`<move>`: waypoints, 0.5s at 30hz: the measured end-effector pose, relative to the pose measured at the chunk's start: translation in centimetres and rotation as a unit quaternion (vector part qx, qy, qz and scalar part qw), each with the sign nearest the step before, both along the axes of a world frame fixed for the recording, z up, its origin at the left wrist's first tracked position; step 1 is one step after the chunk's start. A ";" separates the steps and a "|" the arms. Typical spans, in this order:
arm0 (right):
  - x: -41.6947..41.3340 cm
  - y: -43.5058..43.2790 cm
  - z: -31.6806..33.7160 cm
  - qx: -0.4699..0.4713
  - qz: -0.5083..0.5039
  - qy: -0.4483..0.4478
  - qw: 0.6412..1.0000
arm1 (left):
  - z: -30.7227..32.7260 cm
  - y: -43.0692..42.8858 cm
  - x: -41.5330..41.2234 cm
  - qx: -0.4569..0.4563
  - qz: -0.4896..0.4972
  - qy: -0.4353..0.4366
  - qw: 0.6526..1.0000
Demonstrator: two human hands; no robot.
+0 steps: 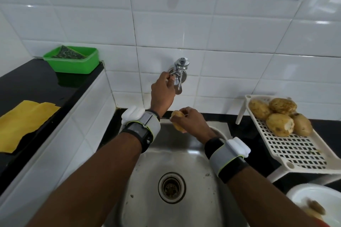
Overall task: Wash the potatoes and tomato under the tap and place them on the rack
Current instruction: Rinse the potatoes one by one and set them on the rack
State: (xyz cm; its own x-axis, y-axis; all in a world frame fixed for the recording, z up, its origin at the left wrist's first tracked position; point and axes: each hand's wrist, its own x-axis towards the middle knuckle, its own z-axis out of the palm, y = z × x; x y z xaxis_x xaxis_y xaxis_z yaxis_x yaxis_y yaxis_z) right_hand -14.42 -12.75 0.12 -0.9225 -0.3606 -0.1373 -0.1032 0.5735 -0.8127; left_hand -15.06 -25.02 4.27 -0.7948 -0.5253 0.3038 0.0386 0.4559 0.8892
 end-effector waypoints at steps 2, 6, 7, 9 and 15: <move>0.1 -0.2 -0.3 -0.001 0.004 -0.005 1.000 | 0.1 -0.1 0.0 0.004 0.001 -0.003 1.000; 0.2 -0.2 -0.6 0.007 0.003 -0.012 1.000 | 0.2 -0.2 -0.1 0.027 -0.001 -0.011 1.000; 0.3 -0.2 -0.7 0.006 0.004 -0.015 1.000 | 0.1 -0.3 -0.1 0.032 -0.004 -0.013 0.999; 0.4 -0.4 -0.8 0.003 0.006 -0.017 1.000 | 0.1 -0.4 0.0 0.039 -0.011 -0.017 0.999; 0.6 -0.6 -1.4 -0.005 0.006 -0.022 1.000 | -0.1 -0.8 0.0 0.102 -0.039 -0.032 0.994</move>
